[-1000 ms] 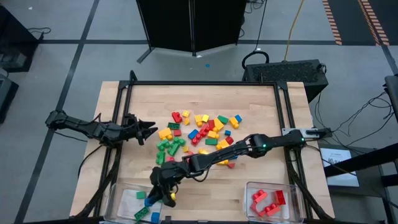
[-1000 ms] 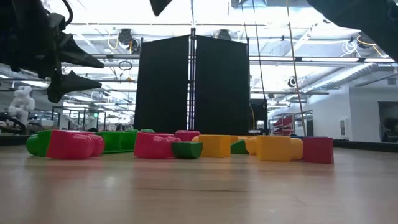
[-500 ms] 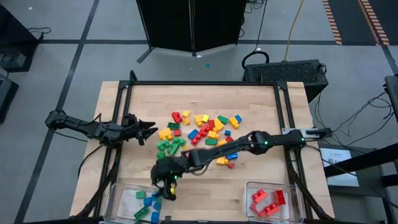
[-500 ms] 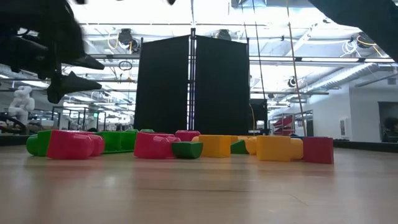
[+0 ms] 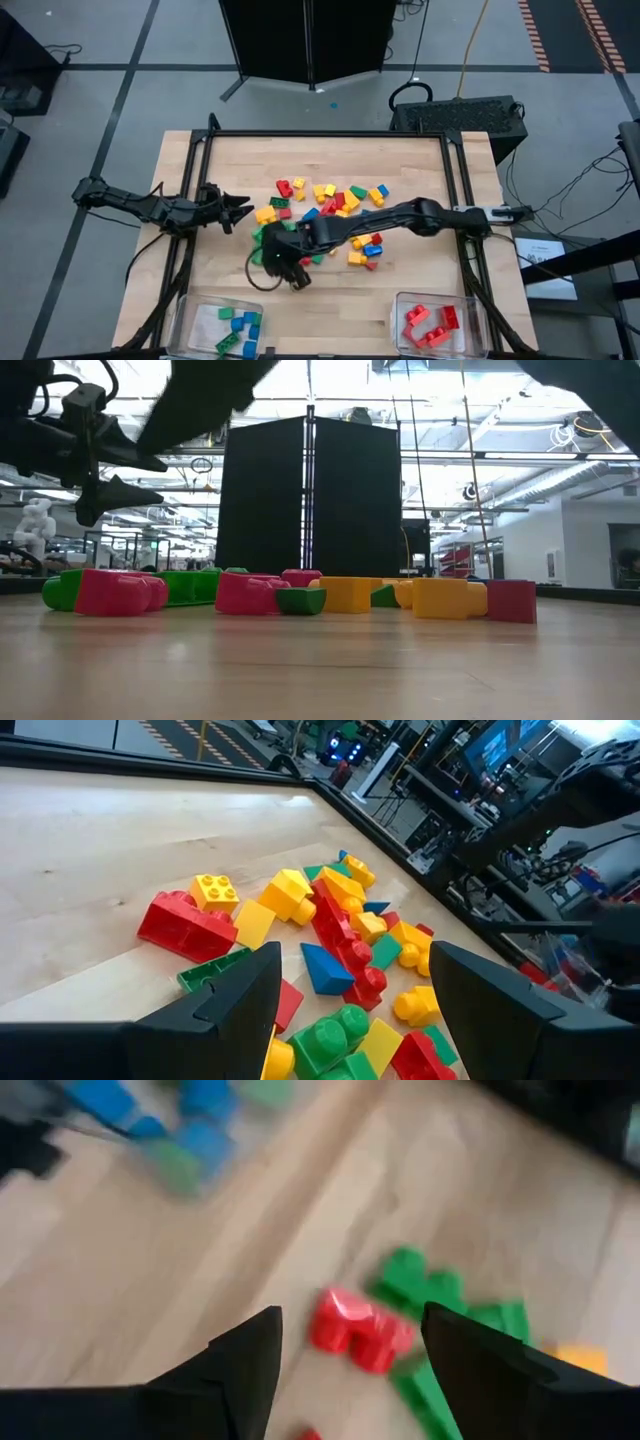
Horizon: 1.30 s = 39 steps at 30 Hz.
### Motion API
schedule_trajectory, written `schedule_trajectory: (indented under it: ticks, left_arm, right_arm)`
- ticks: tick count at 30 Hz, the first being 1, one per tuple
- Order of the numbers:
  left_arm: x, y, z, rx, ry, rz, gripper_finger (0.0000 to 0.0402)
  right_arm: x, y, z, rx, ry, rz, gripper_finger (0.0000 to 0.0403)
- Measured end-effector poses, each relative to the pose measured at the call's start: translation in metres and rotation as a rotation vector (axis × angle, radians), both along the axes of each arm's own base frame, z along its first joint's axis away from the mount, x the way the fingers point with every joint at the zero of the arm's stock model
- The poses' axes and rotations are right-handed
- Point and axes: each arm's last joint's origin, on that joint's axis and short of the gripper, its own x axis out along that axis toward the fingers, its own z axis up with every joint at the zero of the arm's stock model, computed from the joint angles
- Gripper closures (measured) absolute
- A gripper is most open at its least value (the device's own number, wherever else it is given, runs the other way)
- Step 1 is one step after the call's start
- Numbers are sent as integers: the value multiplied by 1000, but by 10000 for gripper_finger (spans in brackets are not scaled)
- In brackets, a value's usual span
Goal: Sort blocks by size
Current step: Put the red game piece into the right transparent bin
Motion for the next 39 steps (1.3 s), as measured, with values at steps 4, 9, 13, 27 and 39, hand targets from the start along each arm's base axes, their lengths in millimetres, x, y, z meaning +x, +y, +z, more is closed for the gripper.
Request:
schedule_trajectory:
  ticks: [4,9,13,27,39]
  left_arm:
    - [0,0,0,1,5,-3,146]
    - [1,0,-1,1,10,-3,146]
    - [1,0,-1,2,15,-3,146]
    - [2,-1,-3,8,37,-5,146]
    - [2,-1,-4,12,48,-6,146]
  right_arm:
    - [2,1,-18,-66,36,79,165]
    - [9,1,-32,-170,1,214,177]
    - [16,4,-46,-204,-25,266,186]
    - [29,-4,-99,-301,2,366,190]
    - [25,-24,-113,-301,156,154,196]
